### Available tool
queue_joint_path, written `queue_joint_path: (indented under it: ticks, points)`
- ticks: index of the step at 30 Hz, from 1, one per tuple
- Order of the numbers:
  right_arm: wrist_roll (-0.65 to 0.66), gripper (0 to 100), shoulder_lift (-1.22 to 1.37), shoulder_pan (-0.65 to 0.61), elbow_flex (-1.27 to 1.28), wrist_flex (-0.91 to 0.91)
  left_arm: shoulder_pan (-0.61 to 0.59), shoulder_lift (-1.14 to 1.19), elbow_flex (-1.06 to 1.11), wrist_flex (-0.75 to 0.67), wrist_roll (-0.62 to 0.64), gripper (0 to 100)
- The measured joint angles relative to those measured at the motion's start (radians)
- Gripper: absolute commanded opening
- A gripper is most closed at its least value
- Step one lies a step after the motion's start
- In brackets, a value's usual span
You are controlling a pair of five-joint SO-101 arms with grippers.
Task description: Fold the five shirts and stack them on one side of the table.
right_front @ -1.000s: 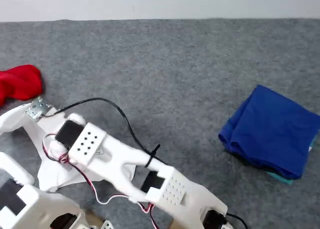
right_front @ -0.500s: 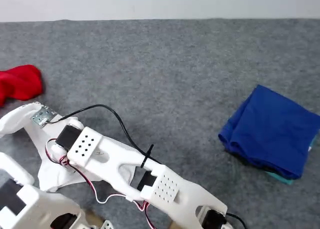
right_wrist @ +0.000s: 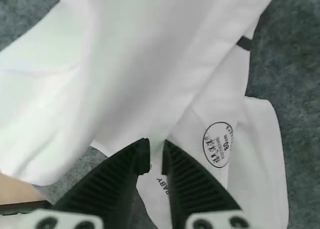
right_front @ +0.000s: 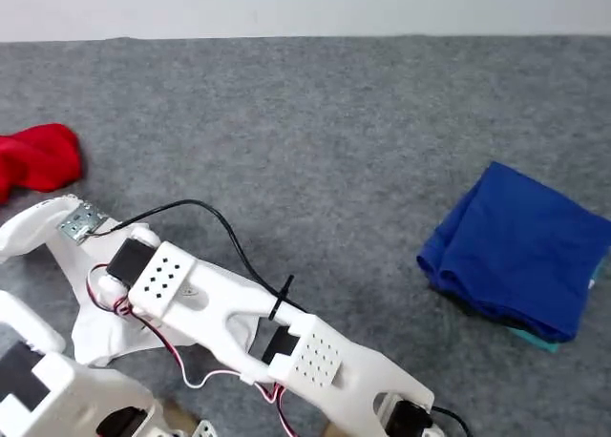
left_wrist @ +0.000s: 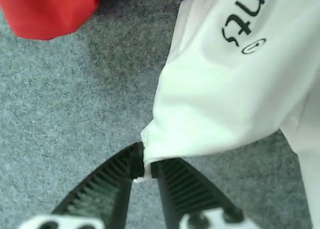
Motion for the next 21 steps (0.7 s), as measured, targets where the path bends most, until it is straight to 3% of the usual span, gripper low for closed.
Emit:
queue_joint_path:
  ticks: [7,14,21]
  points:
    - [0.052,1.4,0.000,0.052,0.000,0.011,0.000,-0.028,0.000,0.000,0.000,0]
    - [0.029,25.1,0.002,0.035,-0.020,0.048,0.000,-0.028,0.000,0.000,-0.002,0]
    - [-0.031,26.2,0.000,-0.052,-0.092,0.083,-0.035,-0.028,0.000,0.000,-0.002,1]
